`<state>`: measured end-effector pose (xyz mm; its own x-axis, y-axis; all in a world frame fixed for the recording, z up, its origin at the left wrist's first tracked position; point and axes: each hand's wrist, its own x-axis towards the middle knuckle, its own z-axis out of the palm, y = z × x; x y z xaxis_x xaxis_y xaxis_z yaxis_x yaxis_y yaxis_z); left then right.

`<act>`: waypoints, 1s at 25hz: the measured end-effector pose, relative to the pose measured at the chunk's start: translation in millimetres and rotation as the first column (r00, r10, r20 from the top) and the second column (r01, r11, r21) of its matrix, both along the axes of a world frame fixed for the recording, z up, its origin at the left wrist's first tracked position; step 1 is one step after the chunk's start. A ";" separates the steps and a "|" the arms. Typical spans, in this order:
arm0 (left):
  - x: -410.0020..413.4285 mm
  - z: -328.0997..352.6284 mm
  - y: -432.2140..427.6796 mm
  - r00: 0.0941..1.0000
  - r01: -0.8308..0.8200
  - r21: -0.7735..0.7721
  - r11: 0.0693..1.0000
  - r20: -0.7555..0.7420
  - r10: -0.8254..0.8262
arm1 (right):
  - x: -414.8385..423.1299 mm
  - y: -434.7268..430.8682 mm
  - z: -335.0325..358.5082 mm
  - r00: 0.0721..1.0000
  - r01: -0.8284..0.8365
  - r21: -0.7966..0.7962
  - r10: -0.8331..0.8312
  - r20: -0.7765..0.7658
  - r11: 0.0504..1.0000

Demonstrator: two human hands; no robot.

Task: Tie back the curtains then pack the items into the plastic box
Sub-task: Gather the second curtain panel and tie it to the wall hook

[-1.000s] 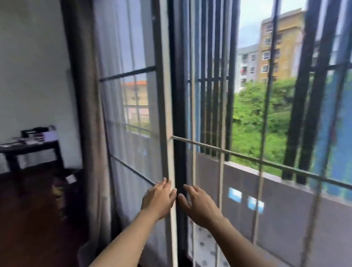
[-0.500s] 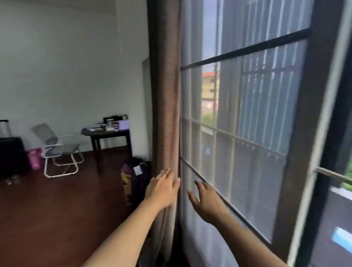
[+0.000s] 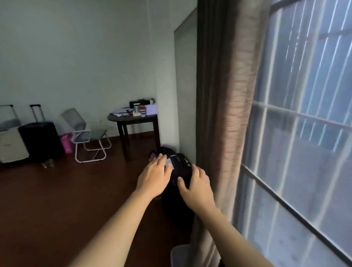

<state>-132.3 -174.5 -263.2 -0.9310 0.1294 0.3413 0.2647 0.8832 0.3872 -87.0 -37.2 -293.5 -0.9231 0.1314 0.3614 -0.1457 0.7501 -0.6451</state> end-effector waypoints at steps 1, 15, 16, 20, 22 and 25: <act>-32.9 3.9 -5.0 1.000 0.005 0.009 1.000 0.006 -0.005 | -29.1 -8.7 -2.0 1.000 0.009 -0.002 -0.009 -0.013 1.000; -366.8 39.9 69.2 0.854 0.498 0.308 0.810 -0.013 -0.520 | -299.7 -45.7 -15.6 0.730 0.640 -0.134 -0.653 -0.203 0.757; -381.1 39.4 76.9 0.812 0.562 0.331 0.758 -0.042 -0.583 | -313.6 -46.9 -18.6 0.683 0.686 -0.128 -0.694 -0.225 0.716; -406.0 44.9 105.0 0.555 0.754 0.501 0.425 -0.139 -0.820 | -353.6 -48.7 -15.6 0.458 0.858 -0.093 -0.835 -0.305 0.505; -408.6 46.4 113.8 0.398 0.817 0.523 0.245 -0.203 -0.895 | -363.5 -47.9 -10.1 0.314 0.914 -0.121 -0.864 -0.394 0.388; -405.1 44.8 119.3 0.352 0.859 0.481 0.174 -0.309 -0.884 | -365.6 -43.6 2.8 0.133 0.929 -0.256 -0.889 -0.439 0.266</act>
